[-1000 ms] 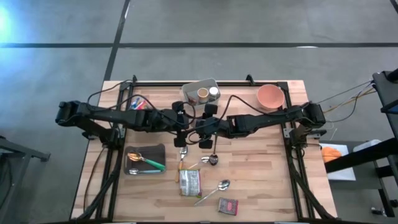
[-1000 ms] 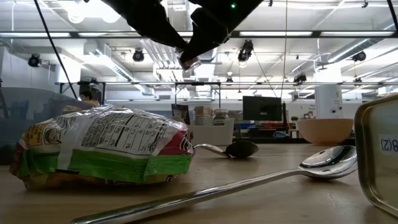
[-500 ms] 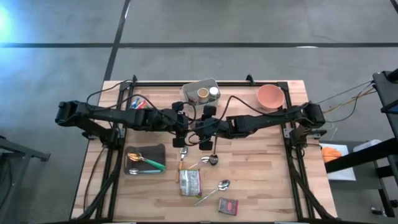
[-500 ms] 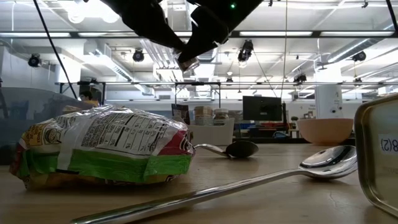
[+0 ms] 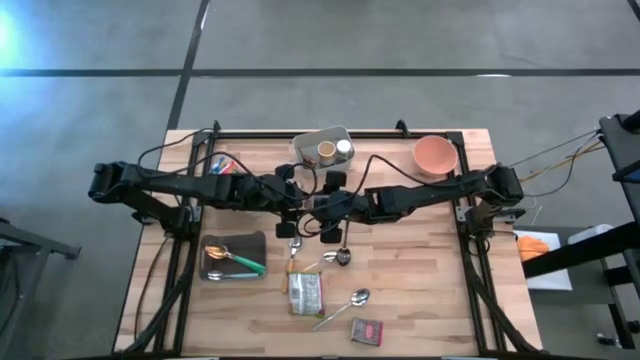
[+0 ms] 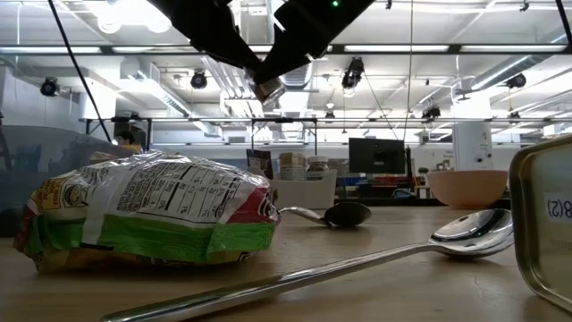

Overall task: Pick & Place Food Item
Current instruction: Put the right brown spice bottle into the top gray bin

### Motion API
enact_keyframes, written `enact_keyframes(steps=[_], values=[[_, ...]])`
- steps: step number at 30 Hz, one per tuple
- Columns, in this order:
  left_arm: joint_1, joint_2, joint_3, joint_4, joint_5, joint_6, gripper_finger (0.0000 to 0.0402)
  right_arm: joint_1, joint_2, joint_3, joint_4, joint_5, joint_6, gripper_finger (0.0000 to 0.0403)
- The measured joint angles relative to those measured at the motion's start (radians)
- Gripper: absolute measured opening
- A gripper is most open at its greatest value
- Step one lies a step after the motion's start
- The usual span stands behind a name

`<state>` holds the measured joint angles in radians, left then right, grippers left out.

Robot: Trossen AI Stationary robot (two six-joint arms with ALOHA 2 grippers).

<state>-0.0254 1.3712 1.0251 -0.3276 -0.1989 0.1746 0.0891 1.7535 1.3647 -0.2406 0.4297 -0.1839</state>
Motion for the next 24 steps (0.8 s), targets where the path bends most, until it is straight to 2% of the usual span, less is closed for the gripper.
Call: enact_keyframes(steps=[16,24], values=[[0.002,0.000,0.022,-0.051,0.008,-0.053,0.0156,0.000,-0.002,0.000,-0.003,0.003,0.017,0.0241],[0.003,0.000,0.053,-0.132,-0.026,-0.091,0.0156,-0.002,-0.003,0.003,-0.005,0.014,0.042,0.0241]])
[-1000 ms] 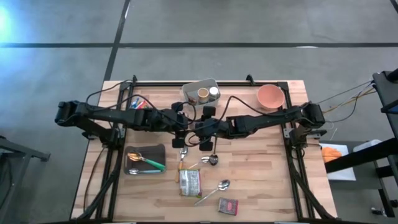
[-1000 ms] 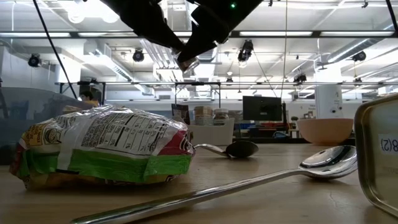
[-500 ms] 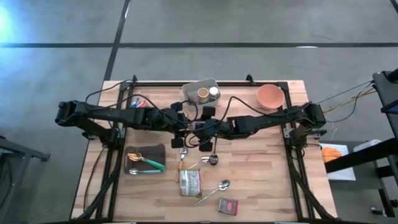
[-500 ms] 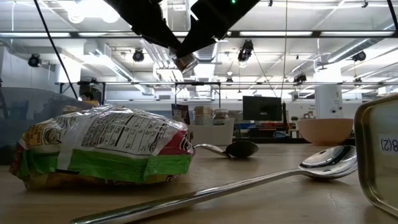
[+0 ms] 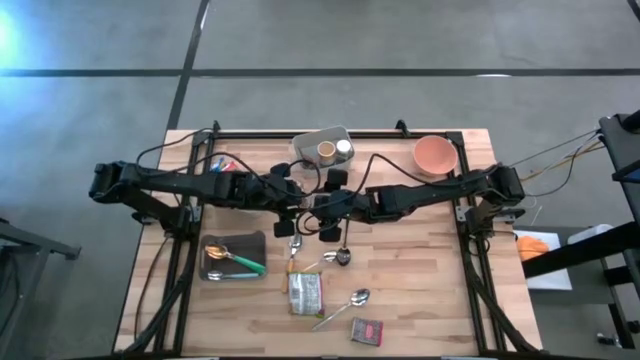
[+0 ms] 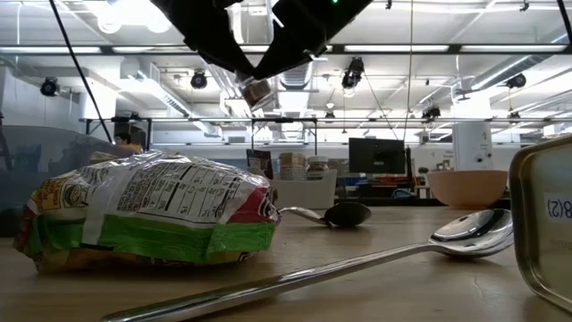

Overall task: Pick & Place Food Item
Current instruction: Put the right brown spice bottle into the top gray bin

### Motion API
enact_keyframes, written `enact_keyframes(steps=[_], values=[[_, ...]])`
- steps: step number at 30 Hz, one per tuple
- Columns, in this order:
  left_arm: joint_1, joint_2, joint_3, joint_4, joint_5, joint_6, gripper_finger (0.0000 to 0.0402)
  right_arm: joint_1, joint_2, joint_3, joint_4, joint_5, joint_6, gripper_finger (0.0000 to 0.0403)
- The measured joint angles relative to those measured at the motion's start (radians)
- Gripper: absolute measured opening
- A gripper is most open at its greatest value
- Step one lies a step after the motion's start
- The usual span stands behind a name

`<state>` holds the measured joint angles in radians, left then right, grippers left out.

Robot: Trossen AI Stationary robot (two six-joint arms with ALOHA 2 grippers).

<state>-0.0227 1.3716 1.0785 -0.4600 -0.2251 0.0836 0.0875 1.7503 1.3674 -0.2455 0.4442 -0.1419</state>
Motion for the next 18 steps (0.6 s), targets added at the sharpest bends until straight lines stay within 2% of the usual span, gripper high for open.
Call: enact_keyframes(steps=[9,16,18], values=[[0.025,0.000,0.066,-0.101,-0.030,-0.040,0.0156,-0.002,-0.006,0.001,-0.036,0.008,0.102,0.0242],[0.112,-0.001,0.150,-0.184,-0.033,-0.027,0.0156,0.001,-0.012,0.000,-0.200,0.007,0.302,0.0242],[0.156,-0.001,0.173,-0.204,-0.006,-0.005,0.0156,0.002,-0.012,0.000,-0.254,0.006,0.353,0.0242]])
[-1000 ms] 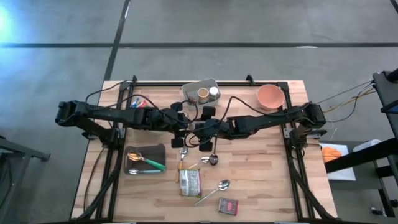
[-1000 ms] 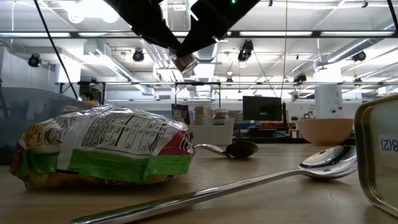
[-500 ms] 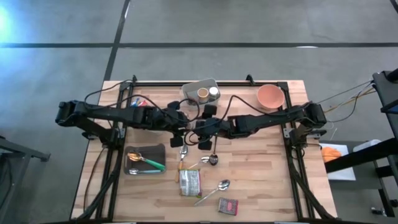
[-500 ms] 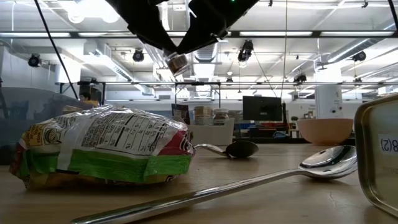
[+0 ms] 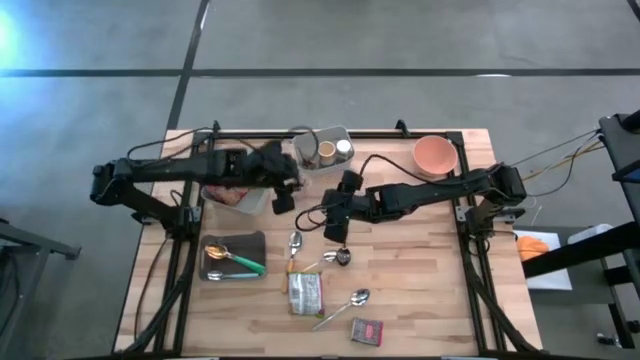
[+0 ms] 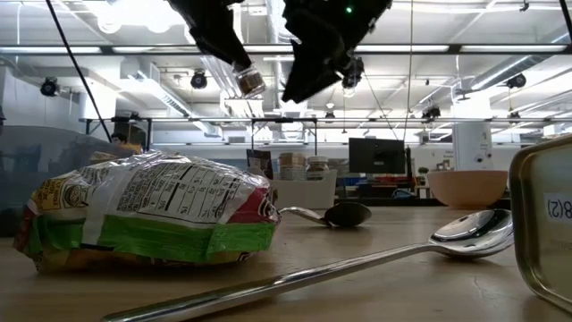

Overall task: Pick & Place Food Item
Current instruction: Put the right brown spice bottle into the top gray bin

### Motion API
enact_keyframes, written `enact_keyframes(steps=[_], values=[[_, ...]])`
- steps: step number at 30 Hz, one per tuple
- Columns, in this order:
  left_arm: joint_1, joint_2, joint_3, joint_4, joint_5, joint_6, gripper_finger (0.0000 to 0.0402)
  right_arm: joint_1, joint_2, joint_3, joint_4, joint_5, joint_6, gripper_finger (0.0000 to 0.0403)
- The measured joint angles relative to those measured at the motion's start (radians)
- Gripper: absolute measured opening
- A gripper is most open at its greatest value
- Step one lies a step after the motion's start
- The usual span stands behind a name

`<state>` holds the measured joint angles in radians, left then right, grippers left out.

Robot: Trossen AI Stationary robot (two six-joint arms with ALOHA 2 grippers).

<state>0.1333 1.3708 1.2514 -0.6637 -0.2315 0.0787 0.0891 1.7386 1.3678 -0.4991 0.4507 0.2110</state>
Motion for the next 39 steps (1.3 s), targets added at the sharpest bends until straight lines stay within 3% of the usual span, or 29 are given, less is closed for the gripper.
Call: enact_keyframes(steps=[10,18,24,29,39], values=[[0.268,0.000,0.060,-0.018,0.185,0.103,0.0156,0.034,0.000,-0.002,-0.251,-0.003,0.208,0.0242],[0.378,0.066,0.081,-0.013,0.210,0.162,0.0156,0.092,-0.030,-0.003,-0.325,-0.003,0.285,0.0242],[0.436,0.222,0.264,-0.089,0.256,0.202,0.0156,0.144,-0.089,-0.003,-0.406,0.025,0.361,0.0242],[0.492,0.370,0.444,-0.226,0.308,0.257,0.0156,0.178,-0.146,-0.015,-0.478,0.092,0.315,0.0242],[0.513,0.541,0.602,-0.281,0.329,0.367,0.0156,0.219,-0.252,-0.118,-0.483,0.102,0.384,0.0242]])
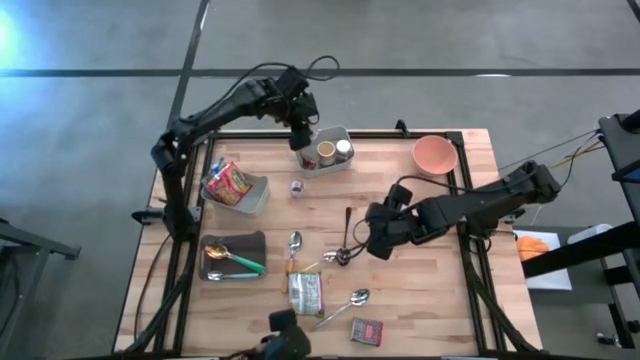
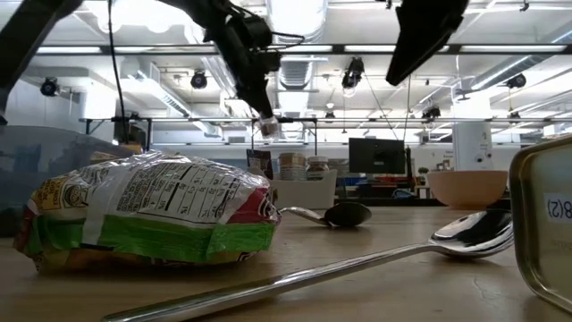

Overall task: Pick & Place Food Item
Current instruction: Put the right brown spice bottle into the top gray bin

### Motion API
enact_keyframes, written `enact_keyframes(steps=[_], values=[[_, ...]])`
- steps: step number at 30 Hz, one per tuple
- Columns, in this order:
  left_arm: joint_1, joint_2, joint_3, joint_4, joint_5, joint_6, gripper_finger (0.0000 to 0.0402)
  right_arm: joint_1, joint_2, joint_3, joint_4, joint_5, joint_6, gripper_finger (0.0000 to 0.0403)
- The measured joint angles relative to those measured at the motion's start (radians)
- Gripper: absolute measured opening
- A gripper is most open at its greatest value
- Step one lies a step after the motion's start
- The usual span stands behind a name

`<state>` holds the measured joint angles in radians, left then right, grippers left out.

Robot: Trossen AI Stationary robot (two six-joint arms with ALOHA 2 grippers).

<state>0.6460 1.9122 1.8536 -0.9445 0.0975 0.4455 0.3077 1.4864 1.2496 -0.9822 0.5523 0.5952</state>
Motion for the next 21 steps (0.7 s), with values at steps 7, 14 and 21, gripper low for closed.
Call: enact_keyframes(steps=[7,14,21], values=[[0.010,0.072,0.013,-0.015,0.000,0.043,0.0156,0.005,-0.002,-0.080,0.025,-0.001,0.042,0.0242],[0.029,0.129,0.019,-0.002,-0.001,0.048,0.0156,0.005,0.001,-0.153,0.057,-0.004,0.089,0.0242],[0.034,0.184,0.021,0.006,0.000,0.045,0.0156,0.004,0.001,-0.155,0.058,-0.003,0.085,0.0242]])
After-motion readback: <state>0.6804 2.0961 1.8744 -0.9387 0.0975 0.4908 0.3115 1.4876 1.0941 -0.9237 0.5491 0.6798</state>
